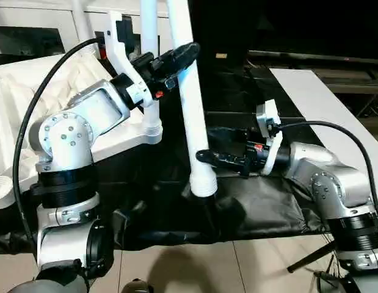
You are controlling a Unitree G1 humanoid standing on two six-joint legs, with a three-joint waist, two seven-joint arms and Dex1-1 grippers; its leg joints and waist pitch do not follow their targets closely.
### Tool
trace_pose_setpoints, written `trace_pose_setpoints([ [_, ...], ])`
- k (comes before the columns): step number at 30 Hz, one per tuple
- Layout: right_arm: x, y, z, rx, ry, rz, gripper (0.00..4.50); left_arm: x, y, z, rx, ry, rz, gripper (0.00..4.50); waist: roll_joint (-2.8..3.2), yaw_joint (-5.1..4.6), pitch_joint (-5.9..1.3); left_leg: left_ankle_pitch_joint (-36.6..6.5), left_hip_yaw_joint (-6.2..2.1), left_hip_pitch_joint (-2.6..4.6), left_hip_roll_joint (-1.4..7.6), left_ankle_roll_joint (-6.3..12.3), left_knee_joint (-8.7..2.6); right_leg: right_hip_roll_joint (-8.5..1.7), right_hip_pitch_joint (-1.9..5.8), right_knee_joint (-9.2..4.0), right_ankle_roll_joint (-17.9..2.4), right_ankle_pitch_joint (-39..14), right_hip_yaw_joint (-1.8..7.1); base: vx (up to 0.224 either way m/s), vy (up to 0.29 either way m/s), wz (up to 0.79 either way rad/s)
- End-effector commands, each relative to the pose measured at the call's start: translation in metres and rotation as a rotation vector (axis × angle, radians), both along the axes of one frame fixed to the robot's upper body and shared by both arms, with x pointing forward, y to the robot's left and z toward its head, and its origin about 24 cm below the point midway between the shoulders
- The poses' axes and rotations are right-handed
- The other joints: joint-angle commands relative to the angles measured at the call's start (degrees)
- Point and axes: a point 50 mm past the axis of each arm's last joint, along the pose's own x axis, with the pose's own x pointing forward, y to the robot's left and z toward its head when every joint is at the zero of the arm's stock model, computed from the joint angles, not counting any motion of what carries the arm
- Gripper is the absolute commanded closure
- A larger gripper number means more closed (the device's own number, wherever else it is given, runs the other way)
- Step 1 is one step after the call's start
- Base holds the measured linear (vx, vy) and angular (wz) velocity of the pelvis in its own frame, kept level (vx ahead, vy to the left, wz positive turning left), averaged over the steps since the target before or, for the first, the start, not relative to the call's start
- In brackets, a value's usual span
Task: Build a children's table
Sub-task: Move to table
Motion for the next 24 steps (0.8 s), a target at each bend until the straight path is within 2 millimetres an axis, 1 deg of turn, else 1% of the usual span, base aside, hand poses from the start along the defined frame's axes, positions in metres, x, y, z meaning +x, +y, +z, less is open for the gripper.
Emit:
trace_pose_setpoints([
  [1, 0.0, -0.0021, -0.0003, -0.032, 0.005, 0.01, 0.83, -0.0021, -0.0035, 0.01, -0.009, -0.027, -0.019, 2.87, 0.07, 0.33, -3.87, -7.87, -1.25, 1.43, 3.18, -1.15, -3.97, -4.31, 2.42, -4.12, -11.97, -5.44, 2.78, 0.0, 0.0, 0.0],
  [2, -0.0003, -0.0013, -0.0029, -0.045, 0.008, 0.013, 0.92, -0.0019, -0.0036, 0.0121, -0.021, -0.031, -0.021, 2.87, 0.04, 0.29, -3.84, -7.71, -1.26, 1.4, 3.2, -1.15, -4.01, -4.29, 2.39, -4.05, -11.93, -4.92, 2.79, 0.0, 0.0, 0.0],
  [3, -0.0003, -0.001, -0.004, -0.052, 0.011, 0.014, 0.92, -0.002, -0.0038, 0.0129, -0.024, -0.034, -0.023, 2.87, 0.07, 0.32, -3.87, -7.73, -1.25, 1.45, 3.2, -1.17, -4.0, -4.29, 2.37, -4.06, -11.91, -4.82, 2.79, 0.0, 0.0, 0.0],
  [4, -0.0004, -0.0007, -0.005, -0.057, 0.014, 0.017, 1.09, -0.0022, -0.0041, 0.0137, -0.03, -0.035, -0.027, 2.87, 0.01, 0.32, -3.83, -7.62, -1.26, 1.4, 3.18, -1.24, -4.03, -4.26, 2.38, -4.05, -11.8, -4.77, 2.77, 0.0, 0.0, 0.0],
  [5, -0.0006, -0.0006, -0.0055, -0.06, 0.016, 0.018, 1.09, -0.0024, -0.0044, 0.0141, -0.036, -0.035, -0.03, 2.87, 0.0, 0.33, -3.85, -7.56, -1.26, 1.42, 3.18, -1.28, -4.02, -4.28, 2.39, -4.03, -11.77, -4.75, 2.77, 0.0, 0.0, 0.0],
  [6, -0.0009, -0.0004, -0.0059, -0.061, 0.018, 0.022, 1.23, -0.0027, -0.0048, 0.0144, -0.04, -0.035, -0.033, 2.87, 0.02, 0.36, -3.85, -7.56, -1.25, 1.42, 3.18, -1.35, -4.01, -4.33, 2.41, -4.04, -11.85, -4.7, 2.79, 0.0, 0.0, 0.0],
  [8, -0.0014, 0.0002, -0.0065, -0.062, 0.022, 0.027, 1.37, -0.0033, -0.0056, 0.0148, -0.046, -0.036, -0.039, 2.87, -0.05, 0.42, -3.84, -7.63, -1.22, 1.44, 3.15, -1.32, -3.97, -4.33, 2.42, -4.04, -11.92, -4.68, 2.8, 0.0, 0.0, 0.0],
  [11, -0.002, 0.0013, -0.0073, -0.065, 0.026, 0.036, 1.71, -0.0049, -0.0068, 0.0151, -0.043, -0.038, -0.048, 2.87, -0.06, 0.52, -3.81, -7.58, -1.24, 1.46, 3.21, -1.1, -3.99, -4.34, 2.38, -4.08, -11.65, -5.08, 2.84, 0.0, 0.0, 0.0],
  [13, -0.0022, 0.0015, -0.0076, -0.067, 0.027, 0.038, 1.77, -0.0053, -0.0067, 0.015, -0.043, -0.037, -0.049, 2.87, -0.06, 0.55, -3.81, -7.68, -1.25, 1.45, 3.21, -1.26, -4.01, -4.32, 2.39, -4.07, -11.57, -5.26, 2.81, 0.0, 0.0, 0.0],
  [16, -0.0021, 0.0018, -0.0078, -0.068, 0.026, 0.037, 2.08, -0.0058, -0.0061, 0.015, -0.04, -0.039, -0.048, 2.87, -0.06, 0.61, -3.82, -7.55, -1.26, 1.47, 3.23, -1.34, -4.01, -4.28, 2.37, -4.02, -11.54, -4.91, 2.81, 0.0, 0.0, 0.0],
  [18, -0.002, 0.0018, -0.0078, -0.067, 0.024, 0.035, 2.14, -0.0058, -0.0059, 0.015, -0.04, -0.039, -0.047, 2.87, -0.07, 0.66, -3.81, -7.55, -1.23, 1.48, 3.19, -1.32, -4.0, -4.28, 2.36, -4.04, -11.44, -4.86, 2.83, 0.0, 0.0, 0.0],
  [19, -0.0006, 0.0015, -0.0072, -0.07, 0.008, 0.02, 2.38, -0.0057, -0.0053, 0.0147, -0.037, -0.038, -0.043, 2.87, 0.09, 0.72, -3.83, -7.48, -1.26, 1.52, 3.24, -1.37, -4.01, -4.32, 2.35, -3.98, -11.46, -4.8, 2.83, 0.0, 0.0, 0.0],
  [21, 0.0012, 0.0014, -0.0074, -0.078, -0.01, 0.003, 2.49, -0.0056, -0.005, 0.0143, -0.035, -0.037, -0.04, 2.87, -0.1, 0.7, -3.81, -7.7, -1.23, 1.5, 3.21, -1.51, -4.01, -4.29, 2.36, -4.07, -11.4, -4.96, 2.83, 0.0, 0.0, 0.0],
  [24, 0.0047, 0.002, -0.0061, -0.065, -0.039, -0.037, 2.58, -0.0056, -0.0044, 0.0134, -0.021, -0.038, -0.035, 2.87, 0.01, 0.79, -3.84, -7.76, -1.24, 1.57, 3.25, -1.74, -4.04, -4.31, 2.29, -3.98, -11.41, -5.02, 2.82, 0.0, 0.0, 0.0],
])
